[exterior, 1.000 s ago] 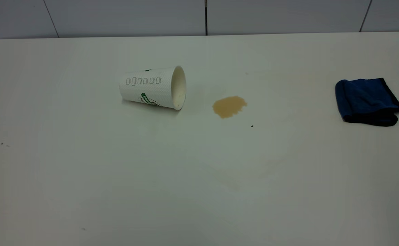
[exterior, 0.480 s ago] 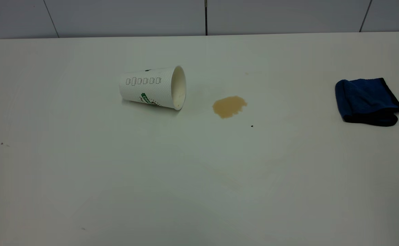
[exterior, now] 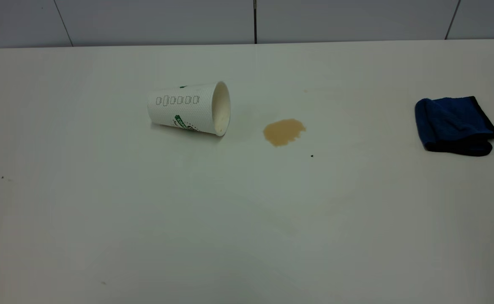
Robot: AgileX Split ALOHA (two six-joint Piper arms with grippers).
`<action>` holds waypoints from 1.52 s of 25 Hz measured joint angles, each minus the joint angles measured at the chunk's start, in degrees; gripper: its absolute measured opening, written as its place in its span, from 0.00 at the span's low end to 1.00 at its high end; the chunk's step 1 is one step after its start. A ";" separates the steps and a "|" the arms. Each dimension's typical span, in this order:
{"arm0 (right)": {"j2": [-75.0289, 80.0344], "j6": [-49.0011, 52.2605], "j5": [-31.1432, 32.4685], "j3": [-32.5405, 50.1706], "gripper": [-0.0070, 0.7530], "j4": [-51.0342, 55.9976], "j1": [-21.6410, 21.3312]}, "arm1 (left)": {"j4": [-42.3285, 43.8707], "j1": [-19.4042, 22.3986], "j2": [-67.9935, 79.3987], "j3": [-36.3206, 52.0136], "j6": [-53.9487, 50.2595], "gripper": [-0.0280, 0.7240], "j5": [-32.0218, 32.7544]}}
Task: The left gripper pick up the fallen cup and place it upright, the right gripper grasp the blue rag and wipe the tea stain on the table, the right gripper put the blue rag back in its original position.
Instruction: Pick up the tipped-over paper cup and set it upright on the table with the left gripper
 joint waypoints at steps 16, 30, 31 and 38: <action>0.00 0.00 0.00 0.00 0.73 0.00 0.00 | 6.58 -0.86 36.50 -6.48 -16.04 0.36 -20.91; 0.00 0.00 0.00 0.00 0.73 0.00 0.00 | 25.52 -22.92 74.46 -27.17 -31.81 0.36 -21.04; 0.00 0.00 0.00 0.00 0.73 0.00 0.00 | 26.77 -24.38 76.08 -28.25 -34.16 0.36 -21.04; 0.00 0.00 0.00 0.00 0.73 0.00 0.00 | 36.63 -32.88 86.10 -32.56 -42.54 0.36 -21.24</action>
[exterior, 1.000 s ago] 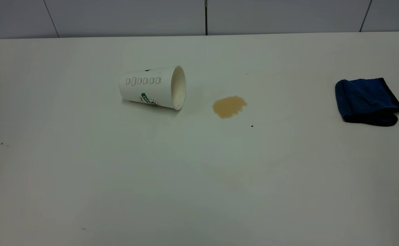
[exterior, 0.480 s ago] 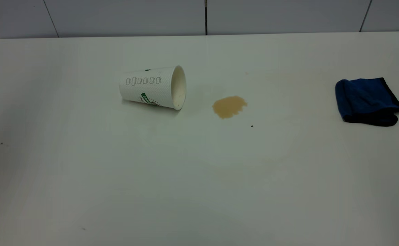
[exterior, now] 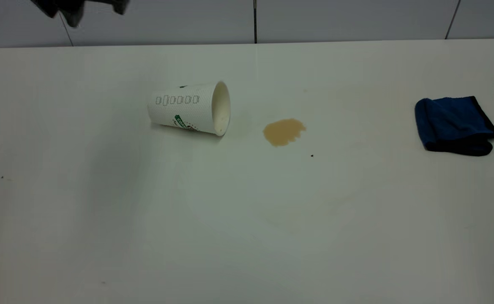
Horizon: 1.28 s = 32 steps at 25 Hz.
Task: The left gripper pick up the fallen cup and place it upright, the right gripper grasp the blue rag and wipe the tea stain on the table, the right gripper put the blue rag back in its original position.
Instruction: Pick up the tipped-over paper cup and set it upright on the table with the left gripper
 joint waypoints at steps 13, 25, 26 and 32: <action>0.00 0.00 0.00 0.00 0.73 0.00 0.00 | 6.10 -11.59 23.47 -21.91 -2.76 0.38 12.80; 0.00 0.00 0.00 0.00 0.73 0.00 0.00 | 7.51 -13.50 36.16 -32.77 -2.97 0.95 16.20; 0.00 0.00 0.00 0.00 0.73 0.00 0.00 | 8.12 -13.44 36.74 -33.01 -3.59 0.98 16.20; 0.00 0.00 0.00 0.00 0.73 0.00 0.00 | 9.68 -13.44 40.89 -36.77 -4.68 0.97 15.87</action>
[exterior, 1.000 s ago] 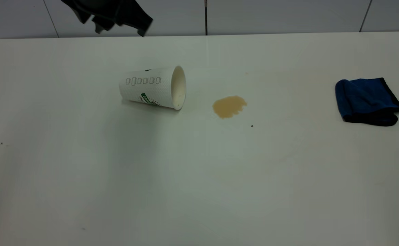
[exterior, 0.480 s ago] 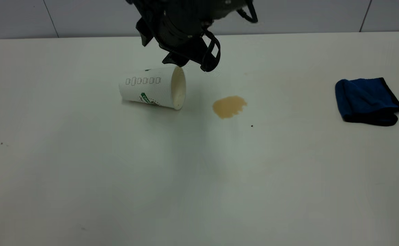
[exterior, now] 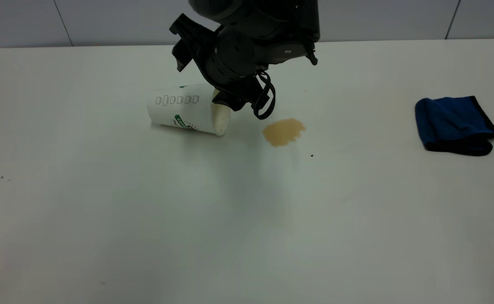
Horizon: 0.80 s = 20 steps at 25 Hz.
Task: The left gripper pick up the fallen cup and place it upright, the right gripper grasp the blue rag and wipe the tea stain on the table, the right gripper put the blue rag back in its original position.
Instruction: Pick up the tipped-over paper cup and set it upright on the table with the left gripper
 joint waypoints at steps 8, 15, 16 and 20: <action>0.00 0.00 0.00 0.00 0.73 0.00 0.00 | 2.72 0.00 6.51 -8.10 -3.46 0.93 -0.09; 0.00 0.00 0.00 0.00 0.73 0.00 0.00 | 3.20 1.87 8.86 -10.13 -5.24 0.90 1.20; 0.00 0.00 0.00 0.00 0.73 0.00 0.00 | 3.20 2.20 8.94 -10.13 -5.26 0.89 1.54; 0.00 0.00 0.00 0.00 0.73 0.00 0.00 | 2.99 3.00 8.94 -10.20 -5.46 0.78 2.18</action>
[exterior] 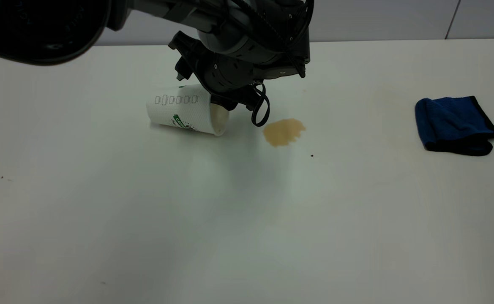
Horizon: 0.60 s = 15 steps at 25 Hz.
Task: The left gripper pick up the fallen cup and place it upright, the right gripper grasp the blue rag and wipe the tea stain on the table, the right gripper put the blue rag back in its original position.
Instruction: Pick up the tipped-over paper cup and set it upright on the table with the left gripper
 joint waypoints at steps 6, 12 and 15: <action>0.00 0.00 0.00 0.00 0.73 0.00 0.00 | -0.57 0.04 0.02 0.00 -0.06 0.42 0.11; 0.00 0.00 0.00 0.00 0.73 0.00 0.00 | -0.17 0.04 0.02 -0.63 0.36 0.09 3.86; 0.00 0.00 0.00 0.00 0.73 0.00 0.00 | -0.12 0.44 0.02 -4.56 3.59 0.05 8.09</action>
